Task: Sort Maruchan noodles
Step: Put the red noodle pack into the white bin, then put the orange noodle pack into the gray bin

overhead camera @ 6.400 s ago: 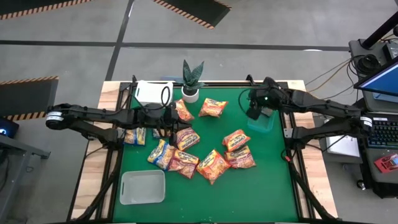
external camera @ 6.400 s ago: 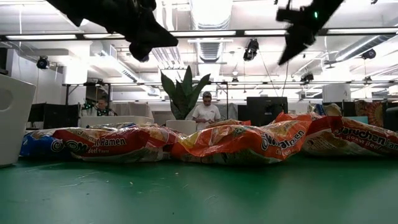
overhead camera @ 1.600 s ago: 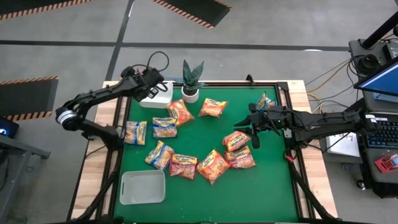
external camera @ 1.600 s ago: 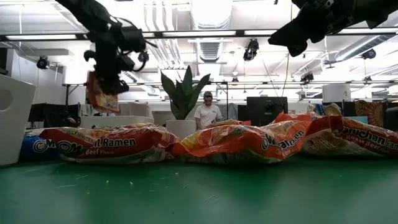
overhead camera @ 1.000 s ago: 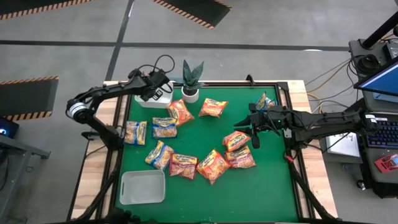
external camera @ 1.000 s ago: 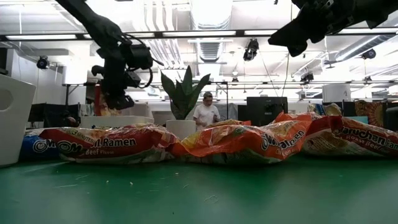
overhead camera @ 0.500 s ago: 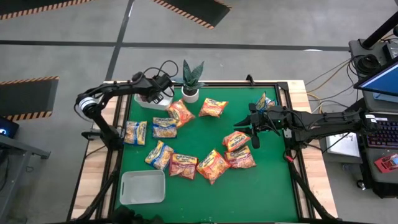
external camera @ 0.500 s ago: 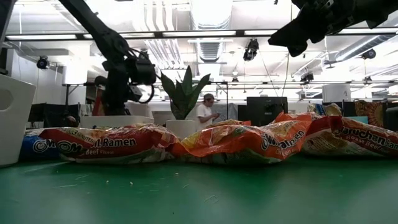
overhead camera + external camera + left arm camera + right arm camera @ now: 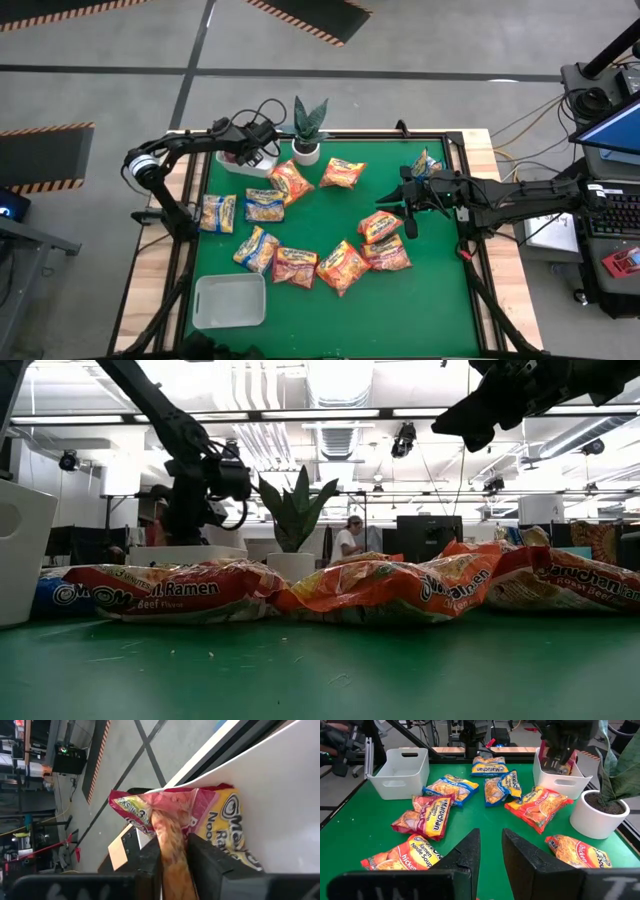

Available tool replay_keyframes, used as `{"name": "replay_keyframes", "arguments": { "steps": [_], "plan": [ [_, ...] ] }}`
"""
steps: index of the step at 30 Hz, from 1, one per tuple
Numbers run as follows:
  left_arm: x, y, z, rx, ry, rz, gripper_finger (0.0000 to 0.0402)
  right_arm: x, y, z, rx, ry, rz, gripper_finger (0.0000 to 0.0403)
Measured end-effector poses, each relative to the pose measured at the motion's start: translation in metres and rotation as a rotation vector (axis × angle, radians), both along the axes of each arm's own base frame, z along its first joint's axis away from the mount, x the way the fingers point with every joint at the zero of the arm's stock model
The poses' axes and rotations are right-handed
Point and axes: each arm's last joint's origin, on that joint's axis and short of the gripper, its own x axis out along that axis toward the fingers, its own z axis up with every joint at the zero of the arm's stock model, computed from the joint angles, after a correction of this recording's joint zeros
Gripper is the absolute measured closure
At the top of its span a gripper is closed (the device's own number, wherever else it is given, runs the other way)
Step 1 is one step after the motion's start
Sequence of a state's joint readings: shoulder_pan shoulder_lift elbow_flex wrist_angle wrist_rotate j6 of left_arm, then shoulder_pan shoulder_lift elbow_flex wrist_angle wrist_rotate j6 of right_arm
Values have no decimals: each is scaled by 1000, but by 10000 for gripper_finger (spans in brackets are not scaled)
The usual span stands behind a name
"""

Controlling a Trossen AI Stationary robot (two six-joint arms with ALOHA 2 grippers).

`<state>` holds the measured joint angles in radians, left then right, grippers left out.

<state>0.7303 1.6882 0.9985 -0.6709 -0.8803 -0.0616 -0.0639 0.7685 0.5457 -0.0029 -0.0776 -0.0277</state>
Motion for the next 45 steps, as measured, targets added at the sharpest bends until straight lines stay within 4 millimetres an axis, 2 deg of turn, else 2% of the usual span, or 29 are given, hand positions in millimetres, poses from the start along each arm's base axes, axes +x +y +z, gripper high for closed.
{"name": "replay_keyframes", "arguments": {
  "steps": [9, 18, 24, 32, 38, 42, 45],
  "plan": [
    [-5, -6, 4, -35, 41, -1, 269, 0, 0, 0, 1, 0, 0, 332],
    [-7, -27, 36, 12, -23, -46, 249, 0, 0, 0, 22, 0, -7, 330],
    [2, -62, 66, -39, -269, -186, 248, 0, 0, 0, 82, 1, -27, 338],
    [21, -124, 93, -296, -642, -574, 249, 2, -1, -8, 192, 31, -112, 339],
    [34, -169, 89, -371, -783, -918, 257, 9, -3, -28, 309, 115, -200, 339],
    [41, -193, 77, -367, -875, -1048, 266, 17, -3, -37, 374, 167, -239, 340],
    [45, -206, 68, -358, -930, -1108, 273, 25, -4, -36, 404, 180, -254, 339]
  ]
}}
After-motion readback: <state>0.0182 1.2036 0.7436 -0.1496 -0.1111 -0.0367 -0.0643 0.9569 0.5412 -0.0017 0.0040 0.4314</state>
